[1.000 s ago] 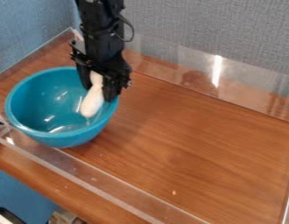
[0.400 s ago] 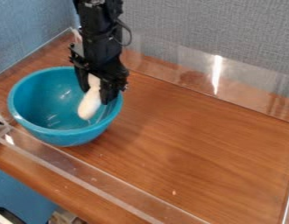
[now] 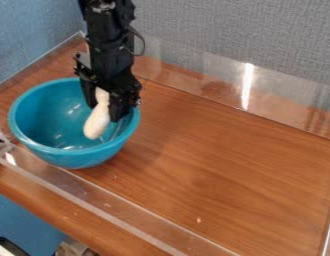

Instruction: Put the mushroom in the blue bowl

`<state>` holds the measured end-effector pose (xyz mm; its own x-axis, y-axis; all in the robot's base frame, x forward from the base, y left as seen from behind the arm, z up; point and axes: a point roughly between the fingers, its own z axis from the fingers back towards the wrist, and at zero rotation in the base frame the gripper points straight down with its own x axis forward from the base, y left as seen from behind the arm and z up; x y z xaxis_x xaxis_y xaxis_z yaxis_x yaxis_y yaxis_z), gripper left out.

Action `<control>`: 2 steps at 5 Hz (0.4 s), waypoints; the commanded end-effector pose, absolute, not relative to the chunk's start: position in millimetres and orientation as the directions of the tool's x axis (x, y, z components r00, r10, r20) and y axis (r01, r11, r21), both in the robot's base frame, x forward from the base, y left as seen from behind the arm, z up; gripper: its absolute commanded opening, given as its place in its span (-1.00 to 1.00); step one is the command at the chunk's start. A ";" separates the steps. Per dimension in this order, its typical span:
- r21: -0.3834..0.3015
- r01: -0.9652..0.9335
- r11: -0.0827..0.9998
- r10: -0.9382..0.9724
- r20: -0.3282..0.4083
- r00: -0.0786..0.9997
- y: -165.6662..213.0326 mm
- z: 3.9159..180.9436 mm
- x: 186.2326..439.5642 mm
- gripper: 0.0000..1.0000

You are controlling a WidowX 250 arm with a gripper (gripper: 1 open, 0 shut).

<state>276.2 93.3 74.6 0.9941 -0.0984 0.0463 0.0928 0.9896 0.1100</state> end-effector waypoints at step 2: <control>0.125 0.079 0.989 -0.090 0.082 0.993 100.4 81.9 279.9 -1.00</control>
<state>276.2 96.5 72.0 0.9943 -0.0961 0.0456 0.0906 0.9898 0.1099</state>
